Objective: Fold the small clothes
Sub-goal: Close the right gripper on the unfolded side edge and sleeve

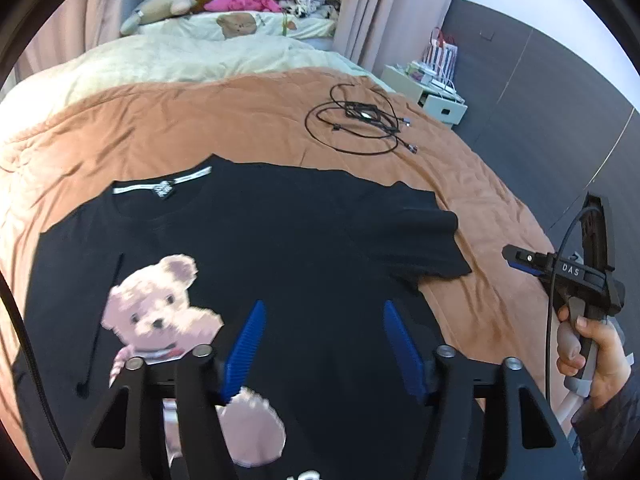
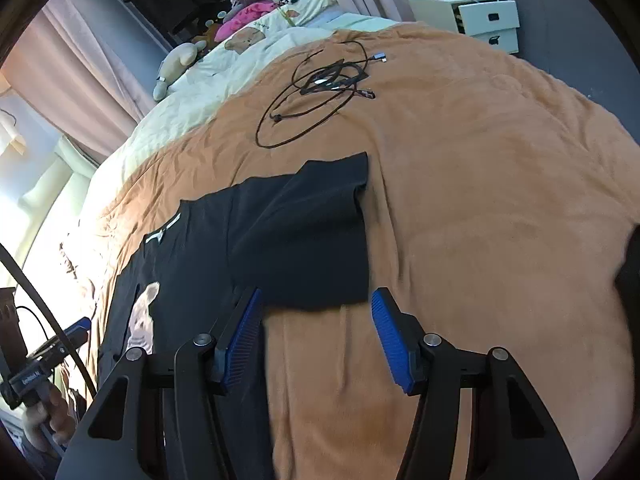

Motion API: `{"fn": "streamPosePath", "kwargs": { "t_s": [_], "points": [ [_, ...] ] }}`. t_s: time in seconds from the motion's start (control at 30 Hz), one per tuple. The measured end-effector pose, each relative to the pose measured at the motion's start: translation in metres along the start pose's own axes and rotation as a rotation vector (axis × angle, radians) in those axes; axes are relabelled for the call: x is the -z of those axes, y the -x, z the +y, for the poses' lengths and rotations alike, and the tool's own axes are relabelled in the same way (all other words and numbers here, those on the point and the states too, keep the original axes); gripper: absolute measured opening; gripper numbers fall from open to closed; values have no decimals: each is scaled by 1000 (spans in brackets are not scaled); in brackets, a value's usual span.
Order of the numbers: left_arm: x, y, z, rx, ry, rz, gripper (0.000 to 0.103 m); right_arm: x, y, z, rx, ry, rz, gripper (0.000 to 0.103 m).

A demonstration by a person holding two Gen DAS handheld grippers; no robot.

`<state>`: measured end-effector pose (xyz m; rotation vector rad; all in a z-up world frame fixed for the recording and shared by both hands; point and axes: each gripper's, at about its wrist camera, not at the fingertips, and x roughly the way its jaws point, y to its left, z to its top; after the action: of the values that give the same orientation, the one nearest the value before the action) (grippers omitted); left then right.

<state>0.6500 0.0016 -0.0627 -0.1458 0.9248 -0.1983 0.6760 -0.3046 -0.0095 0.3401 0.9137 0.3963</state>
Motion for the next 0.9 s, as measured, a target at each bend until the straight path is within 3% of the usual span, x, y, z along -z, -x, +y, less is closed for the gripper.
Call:
{"fn": "streamPosePath", "kwargs": {
  "t_s": [0.27,0.6,0.67,0.83,0.9],
  "points": [
    [-20,-63,2,14,4,52,40,-35,-58,-12,-16,-14,18,55],
    [-37,-126,4,27,17,99,28,-52,-100,-26,-43,-47,48,55],
    [-40,-138,3,25,18,116,21,-54,-106,-29,-60,-63,54,55],
    [-45,-160,0,48,26,139,20,-56,-116,-33,-89,-82,77,29],
    [-47,-168,-1,64,43,146,18,-58,-113,-32,-84,-67,85,12]
  ]
}}
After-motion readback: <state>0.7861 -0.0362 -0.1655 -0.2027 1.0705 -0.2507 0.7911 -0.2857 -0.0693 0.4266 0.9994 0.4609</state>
